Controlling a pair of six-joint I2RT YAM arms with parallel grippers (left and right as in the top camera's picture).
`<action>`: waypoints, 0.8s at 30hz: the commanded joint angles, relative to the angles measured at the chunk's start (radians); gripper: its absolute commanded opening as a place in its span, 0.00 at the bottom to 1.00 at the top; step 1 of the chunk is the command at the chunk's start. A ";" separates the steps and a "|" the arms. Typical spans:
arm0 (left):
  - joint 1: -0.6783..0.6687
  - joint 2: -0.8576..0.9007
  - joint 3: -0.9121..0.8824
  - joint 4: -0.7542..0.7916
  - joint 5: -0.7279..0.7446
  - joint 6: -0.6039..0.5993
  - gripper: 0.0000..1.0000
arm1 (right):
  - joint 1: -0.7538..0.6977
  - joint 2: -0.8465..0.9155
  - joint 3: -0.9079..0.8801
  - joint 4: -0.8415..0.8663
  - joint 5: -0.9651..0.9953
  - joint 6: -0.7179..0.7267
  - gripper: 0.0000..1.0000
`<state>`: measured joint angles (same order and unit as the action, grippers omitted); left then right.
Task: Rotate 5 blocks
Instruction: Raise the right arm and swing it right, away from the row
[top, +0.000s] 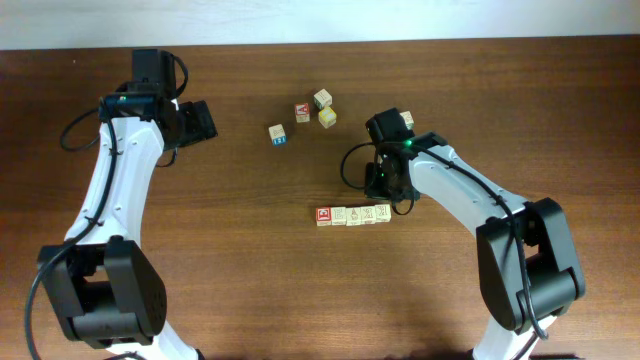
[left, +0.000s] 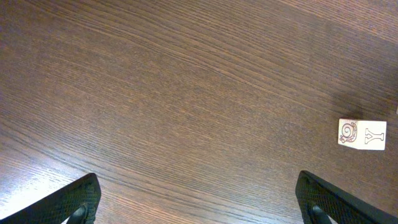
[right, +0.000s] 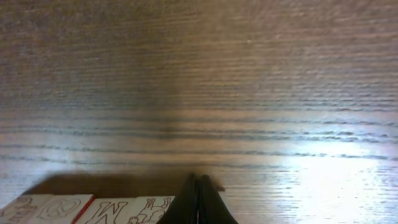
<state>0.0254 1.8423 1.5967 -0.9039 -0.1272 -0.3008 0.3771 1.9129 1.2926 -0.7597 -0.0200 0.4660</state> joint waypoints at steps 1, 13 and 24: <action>-0.001 0.011 0.009 -0.002 0.011 -0.013 0.99 | 0.010 0.009 -0.007 -0.016 -0.024 -0.006 0.04; -0.001 0.011 0.009 -0.002 0.011 -0.013 0.99 | 0.010 0.009 -0.008 -0.048 -0.036 -0.006 0.04; -0.001 0.011 0.009 -0.002 0.011 -0.013 0.99 | 0.010 0.009 -0.008 -0.059 -0.040 -0.006 0.04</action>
<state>0.0254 1.8423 1.5967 -0.9039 -0.1272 -0.3008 0.3771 1.9129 1.2919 -0.8139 -0.0532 0.4656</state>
